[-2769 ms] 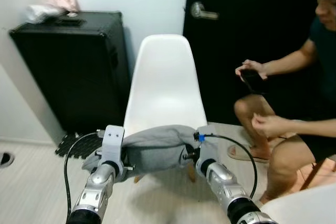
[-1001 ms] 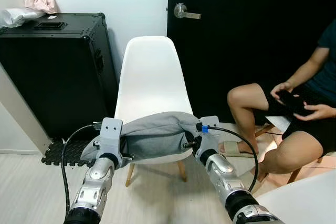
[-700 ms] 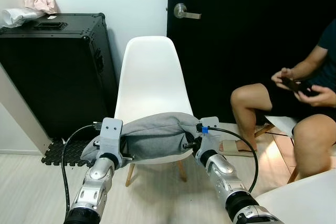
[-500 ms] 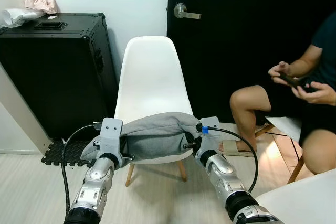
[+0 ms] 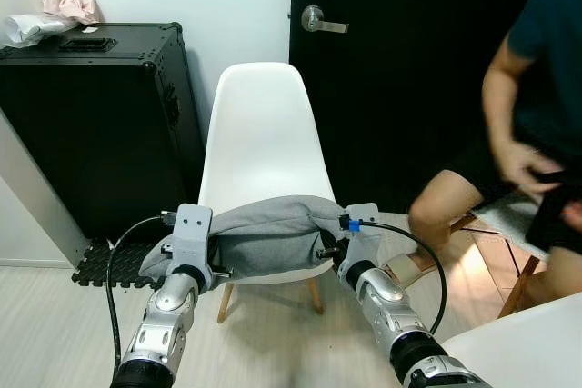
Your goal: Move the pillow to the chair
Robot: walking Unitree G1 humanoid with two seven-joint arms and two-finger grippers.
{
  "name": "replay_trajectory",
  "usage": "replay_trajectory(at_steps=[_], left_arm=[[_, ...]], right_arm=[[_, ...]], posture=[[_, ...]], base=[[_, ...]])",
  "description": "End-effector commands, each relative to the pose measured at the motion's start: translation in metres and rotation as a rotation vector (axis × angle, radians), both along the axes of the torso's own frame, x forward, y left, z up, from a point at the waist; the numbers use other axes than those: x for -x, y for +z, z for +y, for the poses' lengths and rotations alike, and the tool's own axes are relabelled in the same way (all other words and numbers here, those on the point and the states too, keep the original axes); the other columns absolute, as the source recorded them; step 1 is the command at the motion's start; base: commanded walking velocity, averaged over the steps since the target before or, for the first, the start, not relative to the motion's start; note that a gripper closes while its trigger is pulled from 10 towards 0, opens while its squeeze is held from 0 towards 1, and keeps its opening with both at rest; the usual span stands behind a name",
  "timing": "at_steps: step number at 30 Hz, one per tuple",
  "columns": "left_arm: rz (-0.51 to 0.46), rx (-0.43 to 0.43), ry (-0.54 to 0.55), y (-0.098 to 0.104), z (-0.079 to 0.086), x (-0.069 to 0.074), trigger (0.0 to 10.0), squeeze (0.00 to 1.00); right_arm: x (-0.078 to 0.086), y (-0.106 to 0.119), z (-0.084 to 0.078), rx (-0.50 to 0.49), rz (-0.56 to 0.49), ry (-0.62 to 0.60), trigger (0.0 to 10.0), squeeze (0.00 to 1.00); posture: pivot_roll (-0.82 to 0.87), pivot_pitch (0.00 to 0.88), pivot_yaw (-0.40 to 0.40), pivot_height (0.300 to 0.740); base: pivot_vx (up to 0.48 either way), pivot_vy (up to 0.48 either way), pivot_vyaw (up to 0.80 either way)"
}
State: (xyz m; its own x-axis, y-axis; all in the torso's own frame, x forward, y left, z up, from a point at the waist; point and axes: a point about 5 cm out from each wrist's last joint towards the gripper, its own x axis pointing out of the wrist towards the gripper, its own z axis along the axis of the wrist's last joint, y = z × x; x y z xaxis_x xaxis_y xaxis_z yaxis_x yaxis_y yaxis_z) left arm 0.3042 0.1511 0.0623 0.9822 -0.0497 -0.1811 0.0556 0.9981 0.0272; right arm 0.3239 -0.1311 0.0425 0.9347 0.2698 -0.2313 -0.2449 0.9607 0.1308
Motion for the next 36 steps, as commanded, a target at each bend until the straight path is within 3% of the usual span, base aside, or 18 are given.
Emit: replay_trajectory(at_steps=[1,36], left_arm=[[-0.055,-0.007,0.053,0.0107,0.0108,-0.0048,10.0,0.00],[-0.042,-0.001,0.060,0.0077,0.0105,-0.0040,10.0,0.00]], right_arm=[[0.0012,-0.0039,-0.0088,-0.012,0.026,-0.058,10.0,0.00],[-0.0004,-0.0013,-0.0086,0.003,0.011,-0.050,10.0,0.00]], posture=[[0.08,0.035,0.013,0.740],[0.07,0.030,0.003,0.740]], base=[[0.000,0.000,0.00],[0.000,0.000,0.00]])
